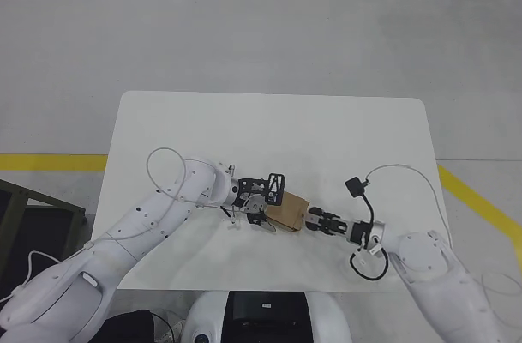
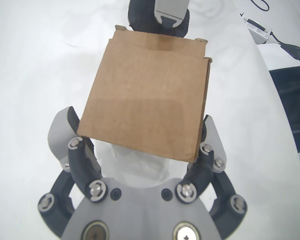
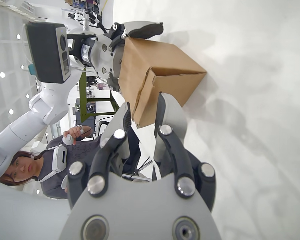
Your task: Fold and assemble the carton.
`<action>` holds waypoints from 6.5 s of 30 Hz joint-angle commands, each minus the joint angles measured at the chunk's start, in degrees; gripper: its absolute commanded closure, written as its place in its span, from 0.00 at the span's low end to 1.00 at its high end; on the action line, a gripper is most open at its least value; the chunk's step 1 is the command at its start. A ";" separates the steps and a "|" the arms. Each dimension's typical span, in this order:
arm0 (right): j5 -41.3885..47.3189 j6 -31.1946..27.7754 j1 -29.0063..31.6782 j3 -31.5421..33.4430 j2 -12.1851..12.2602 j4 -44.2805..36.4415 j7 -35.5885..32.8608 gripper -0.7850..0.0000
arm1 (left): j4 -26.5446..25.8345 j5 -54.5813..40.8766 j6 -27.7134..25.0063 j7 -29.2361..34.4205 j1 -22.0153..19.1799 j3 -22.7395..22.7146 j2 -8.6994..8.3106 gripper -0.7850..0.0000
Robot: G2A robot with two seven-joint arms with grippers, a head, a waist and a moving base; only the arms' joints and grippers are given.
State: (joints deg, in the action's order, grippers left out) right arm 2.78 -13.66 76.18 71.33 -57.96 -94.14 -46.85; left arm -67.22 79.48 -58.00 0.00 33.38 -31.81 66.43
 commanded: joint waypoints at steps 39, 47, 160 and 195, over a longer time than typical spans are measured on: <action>1.04 -0.77 -3.58 -3.74 -0.92 3.34 -0.35 1.00 | 0.45 -0.53 0.00 -0.20 -0.66 1.06 0.51 0.00; 1.19 -1.50 -1.53 -1.37 -0.49 2.25 0.55 0.58 | 0.82 0.16 0.00 -0.70 -0.09 -0.20 -0.50 0.00; -69.34 10.49 1.98 -11.57 -2.73 -13.32 26.63 0.00 | -10.77 -19.00 9.71 -8.61 20.95 -43.52 -17.76 0.00; -67.83 14.36 -1.31 -12.62 -5.90 -9.31 23.86 0.69 | -10.77 -19.00 9.71 -8.61 20.95 -43.52 -17.76 0.00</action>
State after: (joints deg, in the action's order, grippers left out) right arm -65.09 0.65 74.87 58.64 -63.82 -103.47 -23.00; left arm -77.99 60.48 -48.29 -8.61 54.33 -75.33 48.68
